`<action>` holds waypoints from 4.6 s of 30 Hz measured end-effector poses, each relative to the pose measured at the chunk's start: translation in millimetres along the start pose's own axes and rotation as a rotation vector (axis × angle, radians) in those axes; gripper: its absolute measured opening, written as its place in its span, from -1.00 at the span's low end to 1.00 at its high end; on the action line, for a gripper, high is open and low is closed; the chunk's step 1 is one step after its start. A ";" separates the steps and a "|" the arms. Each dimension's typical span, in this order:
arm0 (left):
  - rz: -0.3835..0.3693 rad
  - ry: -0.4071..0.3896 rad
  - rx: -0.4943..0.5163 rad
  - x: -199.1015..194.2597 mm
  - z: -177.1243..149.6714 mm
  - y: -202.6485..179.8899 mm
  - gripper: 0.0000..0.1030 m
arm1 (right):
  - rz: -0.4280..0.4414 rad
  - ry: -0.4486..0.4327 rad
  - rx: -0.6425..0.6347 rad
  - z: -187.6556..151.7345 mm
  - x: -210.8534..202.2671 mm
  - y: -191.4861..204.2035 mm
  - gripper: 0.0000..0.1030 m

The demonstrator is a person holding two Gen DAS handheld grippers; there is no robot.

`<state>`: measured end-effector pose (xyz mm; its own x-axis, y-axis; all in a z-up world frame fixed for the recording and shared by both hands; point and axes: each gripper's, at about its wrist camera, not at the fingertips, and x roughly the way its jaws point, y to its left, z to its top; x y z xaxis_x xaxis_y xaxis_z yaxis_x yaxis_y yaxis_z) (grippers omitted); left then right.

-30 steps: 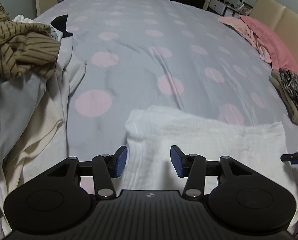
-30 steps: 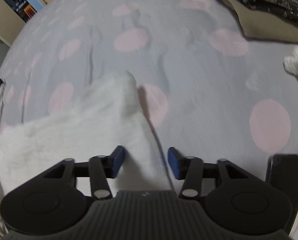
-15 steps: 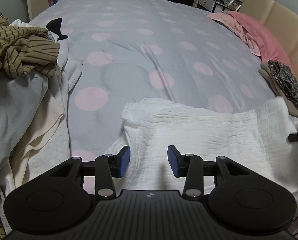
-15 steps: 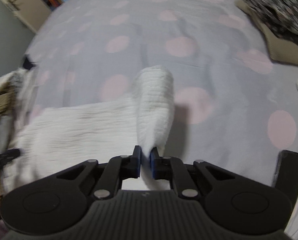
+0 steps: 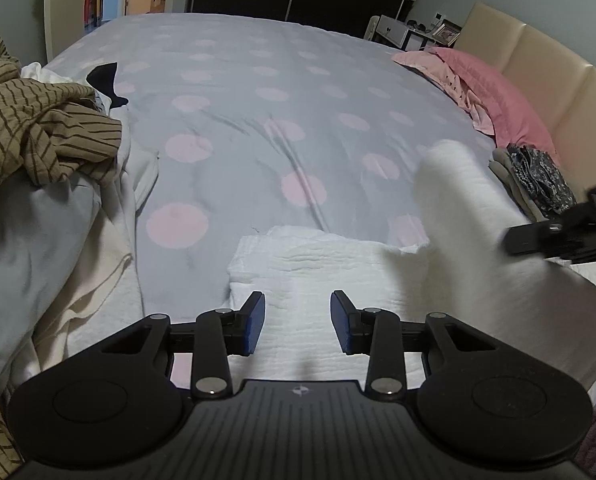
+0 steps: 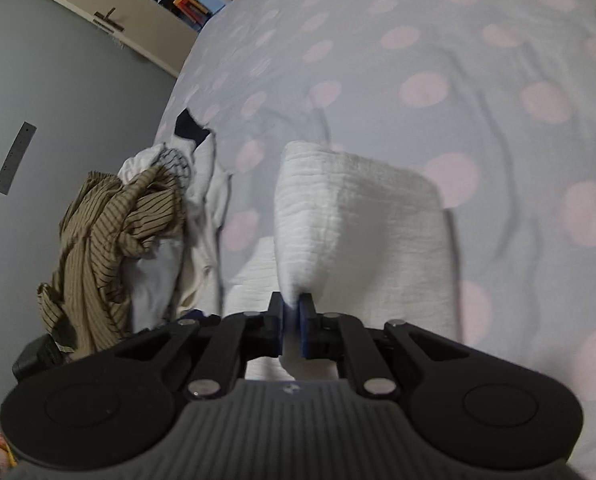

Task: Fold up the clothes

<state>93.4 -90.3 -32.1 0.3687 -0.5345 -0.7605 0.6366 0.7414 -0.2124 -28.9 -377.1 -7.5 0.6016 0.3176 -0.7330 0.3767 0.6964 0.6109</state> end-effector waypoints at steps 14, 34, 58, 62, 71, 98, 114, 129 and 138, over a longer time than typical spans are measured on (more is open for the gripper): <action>0.063 0.014 -0.056 -1.6 0.2 36.0 -0.36 | 0.009 0.117 0.006 -14.4 120.6 51.8 -0.86; -0.053 0.140 -0.073 8.6 -26.1 23.1 -0.23 | -0.217 0.006 -0.104 -26.4 50.6 21.6 -0.38; 0.098 0.158 -0.095 36.9 -37.0 38.2 -0.82 | -0.297 0.016 -0.095 -68.8 10.7 -74.0 -0.26; 0.134 0.129 -0.072 22.2 -36.9 29.0 -0.46 | -0.228 0.042 -0.105 -73.1 16.1 -73.4 -0.09; 0.105 0.066 -0.063 -20.1 -55.9 -6.5 -0.13 | -0.141 0.165 -0.102 -96.7 54.1 -69.4 0.03; 0.112 0.087 -0.214 -56.6 -110.8 -17.1 -0.11 | -0.123 0.238 0.012 -199.4 46.3 -17.3 -0.65; 0.167 0.184 -0.530 -45.8 -146.4 -14.8 0.21 | -0.304 0.159 -0.548 -141.6 6.2 -3.4 0.09; 0.174 0.272 -0.604 9.2 -141.3 -5.9 0.21 | -0.228 0.157 -0.814 -31.6 70.9 0.5 0.35; 0.162 0.260 -0.616 31.2 -138.0 1.4 0.34 | -0.149 0.279 -0.746 -17.4 122.9 -3.1 0.47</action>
<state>12.3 -50.0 -140.9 0.2033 -0.3399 -0.9182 0.0574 0.9403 -0.3354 31.6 -329.0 -104.7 0.3467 0.2678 -0.8989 -0.1897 0.9586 0.2124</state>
